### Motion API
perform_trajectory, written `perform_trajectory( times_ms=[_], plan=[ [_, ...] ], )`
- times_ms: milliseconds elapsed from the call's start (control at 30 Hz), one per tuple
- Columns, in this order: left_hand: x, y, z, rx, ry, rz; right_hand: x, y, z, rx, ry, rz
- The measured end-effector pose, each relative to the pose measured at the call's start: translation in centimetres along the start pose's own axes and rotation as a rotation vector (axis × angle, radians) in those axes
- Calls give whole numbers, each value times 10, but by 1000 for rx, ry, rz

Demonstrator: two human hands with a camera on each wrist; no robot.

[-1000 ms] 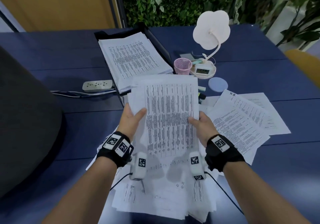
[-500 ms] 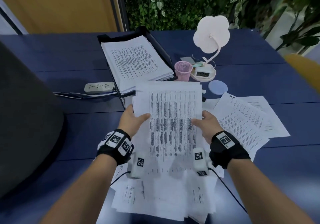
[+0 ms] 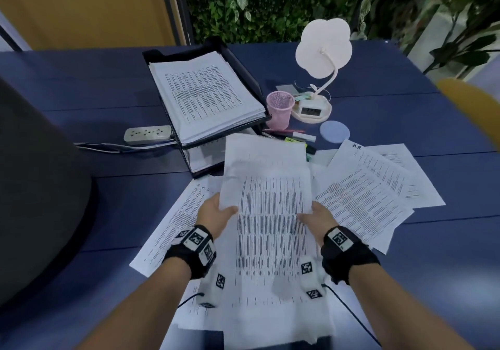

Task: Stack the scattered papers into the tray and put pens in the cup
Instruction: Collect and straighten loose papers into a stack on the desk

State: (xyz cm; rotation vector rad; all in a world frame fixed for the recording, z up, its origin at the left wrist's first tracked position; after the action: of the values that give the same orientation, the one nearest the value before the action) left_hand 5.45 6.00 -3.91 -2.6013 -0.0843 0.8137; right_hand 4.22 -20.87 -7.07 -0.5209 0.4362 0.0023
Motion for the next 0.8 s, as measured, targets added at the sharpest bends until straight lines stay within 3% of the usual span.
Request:
perform_trajectory(
  times_ms=[133, 400, 500, 667, 800],
  plan=[
    [-5, -23, -43, -268, 115, -75, -5, -35, 61, 188, -228, -161],
    [-64, -79, -161, -421, 516, -217, -52, -93, 193, 474, -680, -405],
    [-68, -80, -167, -412, 533, -208, -55, -90, 200, 467, -703, -399],
    [-44, -68, -136, -312, 393, -205, -41, -78, 178, 378, -605, -382],
    [-29, -59, -118, -365, 299, -114, -29, -73, 159, 414, -519, -322]
  ],
)
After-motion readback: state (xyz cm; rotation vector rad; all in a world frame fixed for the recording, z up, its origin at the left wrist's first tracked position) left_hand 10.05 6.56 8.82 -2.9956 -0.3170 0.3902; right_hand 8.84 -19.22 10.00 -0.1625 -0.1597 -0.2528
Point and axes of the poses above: each hand's wrist, its own x-axis towards the middle knuckle, its own y-axis out of the palm, z = x × y, the point moved 10 cm from there along x, towards the middle knuckle, and after that the axes turned 11 degrees about -y, right-handed, at the moved point
